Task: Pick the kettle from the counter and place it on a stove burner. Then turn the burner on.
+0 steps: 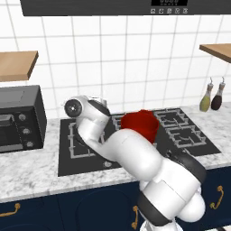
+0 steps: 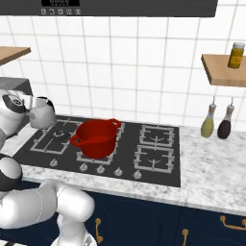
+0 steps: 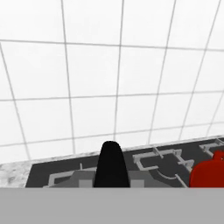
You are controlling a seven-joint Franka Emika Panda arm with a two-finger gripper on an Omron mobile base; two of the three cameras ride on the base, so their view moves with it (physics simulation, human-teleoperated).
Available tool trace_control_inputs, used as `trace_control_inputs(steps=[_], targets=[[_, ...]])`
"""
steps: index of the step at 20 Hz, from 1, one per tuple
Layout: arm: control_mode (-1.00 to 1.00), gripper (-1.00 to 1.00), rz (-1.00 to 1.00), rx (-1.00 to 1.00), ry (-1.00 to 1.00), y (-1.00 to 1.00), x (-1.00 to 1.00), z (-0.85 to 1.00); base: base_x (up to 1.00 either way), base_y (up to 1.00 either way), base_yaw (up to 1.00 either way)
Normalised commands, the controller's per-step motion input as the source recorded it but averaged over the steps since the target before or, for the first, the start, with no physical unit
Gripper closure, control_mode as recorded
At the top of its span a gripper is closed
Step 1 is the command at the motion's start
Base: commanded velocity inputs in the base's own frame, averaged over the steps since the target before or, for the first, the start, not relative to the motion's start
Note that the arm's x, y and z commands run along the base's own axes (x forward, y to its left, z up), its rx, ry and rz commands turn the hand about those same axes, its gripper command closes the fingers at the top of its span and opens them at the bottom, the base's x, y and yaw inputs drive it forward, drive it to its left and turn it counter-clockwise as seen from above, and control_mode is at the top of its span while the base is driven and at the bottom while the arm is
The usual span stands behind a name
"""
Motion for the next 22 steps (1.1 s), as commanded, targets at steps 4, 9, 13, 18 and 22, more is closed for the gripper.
trace_control_inputs(steps=[4,9,13,18,22], targets=[[-1.00,1.00,-0.03,-0.03,0.00,0.00,0.25,-0.29,0.00,0.00,0.00],[-1.00,1.00,-0.03,-0.03,0.00,0.00,0.23,-0.22,0.00,0.00,0.00],[-1.00,1.00,-0.03,-0.03,0.00,0.01,0.20,-0.23,0.00,0.00,0.00],[-1.00,1.00,-0.04,-0.03,0.00,0.07,0.12,-0.24,0.00,0.00,0.00],[-1.00,1.00,-0.06,-0.03,0.00,0.16,0.11,-0.21,0.00,0.00,0.00]])
